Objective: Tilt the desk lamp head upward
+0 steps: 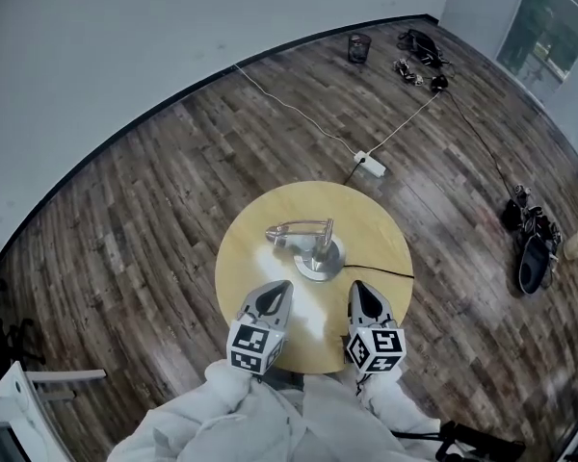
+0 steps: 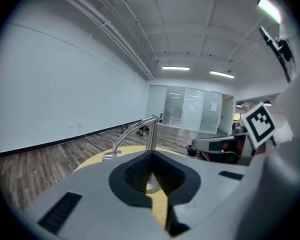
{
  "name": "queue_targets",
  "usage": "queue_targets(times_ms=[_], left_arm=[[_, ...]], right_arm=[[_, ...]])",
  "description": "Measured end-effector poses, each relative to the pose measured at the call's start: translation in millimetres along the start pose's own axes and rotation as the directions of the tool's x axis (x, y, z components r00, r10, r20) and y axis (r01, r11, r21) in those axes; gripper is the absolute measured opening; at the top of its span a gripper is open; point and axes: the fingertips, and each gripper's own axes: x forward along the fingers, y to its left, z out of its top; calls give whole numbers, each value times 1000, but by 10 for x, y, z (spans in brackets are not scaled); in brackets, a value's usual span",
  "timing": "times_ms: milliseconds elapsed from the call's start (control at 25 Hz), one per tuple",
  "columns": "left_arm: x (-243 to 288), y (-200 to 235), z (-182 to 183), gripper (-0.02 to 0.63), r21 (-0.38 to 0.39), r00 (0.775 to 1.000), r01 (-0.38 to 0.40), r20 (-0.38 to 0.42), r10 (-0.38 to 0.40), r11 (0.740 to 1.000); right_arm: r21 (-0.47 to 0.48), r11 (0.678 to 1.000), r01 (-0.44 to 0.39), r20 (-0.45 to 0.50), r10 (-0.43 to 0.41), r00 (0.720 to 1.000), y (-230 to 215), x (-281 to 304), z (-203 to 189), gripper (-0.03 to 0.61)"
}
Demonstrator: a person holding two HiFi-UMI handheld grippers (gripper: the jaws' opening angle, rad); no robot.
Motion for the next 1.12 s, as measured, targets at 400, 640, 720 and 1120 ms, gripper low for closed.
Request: queue_targets(times_ms=[400,640,720,1120], left_arm=[[242,443,-148,0,-8,998,60,-28,-60,998],[381,888,-318,0,-18,995,81,-53,-82,997],[468,995,-393,45,-13,989,129,-72,-130,992],[1156,1433,-638,281,371,830,544,-369,-418,752]], right_arm=[[-272,880,-390,-239,330,913,51,915,-519,209],[-317,783,-535,-338,434,835,64,1473,-724,238],[-339,750,-568,-349,460,816,137,1590,-727,236],[-376,676,-633,-433,476,766,142,1785,-920,201]])
